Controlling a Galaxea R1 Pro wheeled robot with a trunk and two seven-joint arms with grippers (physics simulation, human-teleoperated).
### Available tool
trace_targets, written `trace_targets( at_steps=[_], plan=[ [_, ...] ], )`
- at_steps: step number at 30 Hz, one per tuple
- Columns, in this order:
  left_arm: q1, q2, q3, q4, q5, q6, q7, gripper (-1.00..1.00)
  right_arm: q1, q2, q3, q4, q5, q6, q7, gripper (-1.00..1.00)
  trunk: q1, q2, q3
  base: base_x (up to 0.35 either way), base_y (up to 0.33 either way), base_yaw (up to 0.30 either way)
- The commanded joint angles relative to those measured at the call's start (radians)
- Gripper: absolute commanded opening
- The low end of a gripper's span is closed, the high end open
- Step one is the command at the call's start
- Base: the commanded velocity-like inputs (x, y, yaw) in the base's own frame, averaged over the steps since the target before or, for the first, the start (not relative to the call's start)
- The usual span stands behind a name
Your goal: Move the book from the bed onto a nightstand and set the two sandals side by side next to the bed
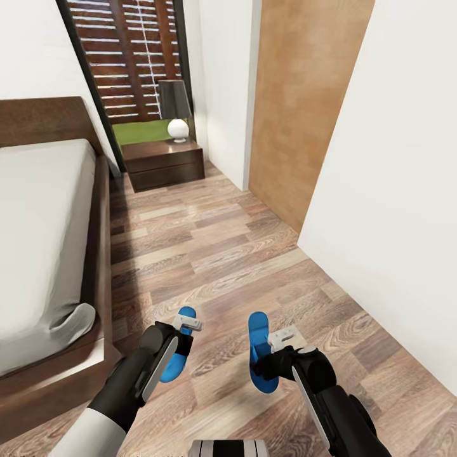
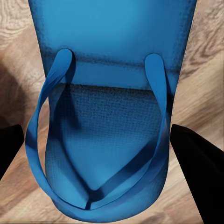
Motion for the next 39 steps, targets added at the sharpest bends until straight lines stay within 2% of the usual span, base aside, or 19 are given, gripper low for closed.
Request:
trace_targets(
  at_steps=[1, 39],
  plan=[
    [-0.001, 0.0, -0.001, -0.001, 0.01, 0.003, 0.01, -1.0, 0.0, 0.0, 0.0, -0.001, 0.01, 0.004, 0.008, -1.0, 0.0, 0.0, -0.002, 0.0, 0.0, 0.136],
    [-0.001, 0.001, -0.001, 0.0, 0.01, 0.003, 0.01, -1.0, 0.0, 0.0, -0.001, -0.002, 0.01, 0.004, 0.008, -1.0, 0.0, 0.0, -0.05, 0.0, 0.0, 0.137]
  ],
)
